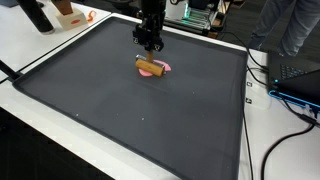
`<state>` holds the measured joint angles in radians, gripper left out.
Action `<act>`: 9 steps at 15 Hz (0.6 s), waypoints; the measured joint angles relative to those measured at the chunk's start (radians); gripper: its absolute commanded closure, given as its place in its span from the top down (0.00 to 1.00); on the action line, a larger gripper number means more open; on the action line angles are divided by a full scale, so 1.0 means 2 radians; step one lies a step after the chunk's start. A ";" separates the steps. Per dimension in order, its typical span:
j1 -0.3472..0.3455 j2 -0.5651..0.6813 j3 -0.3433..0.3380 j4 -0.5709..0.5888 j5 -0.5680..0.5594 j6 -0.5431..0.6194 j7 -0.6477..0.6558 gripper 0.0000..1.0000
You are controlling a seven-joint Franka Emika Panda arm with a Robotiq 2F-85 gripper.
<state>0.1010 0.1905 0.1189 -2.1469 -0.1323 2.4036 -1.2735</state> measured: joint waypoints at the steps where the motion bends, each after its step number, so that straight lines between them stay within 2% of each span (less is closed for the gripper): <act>1: 0.000 0.000 0.000 0.000 0.000 0.001 0.000 0.24; 9: -0.005 0.002 -0.001 -0.005 0.000 0.030 0.019 0.24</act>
<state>0.0912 0.1947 0.1177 -2.1563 -0.1326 2.4642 -1.2361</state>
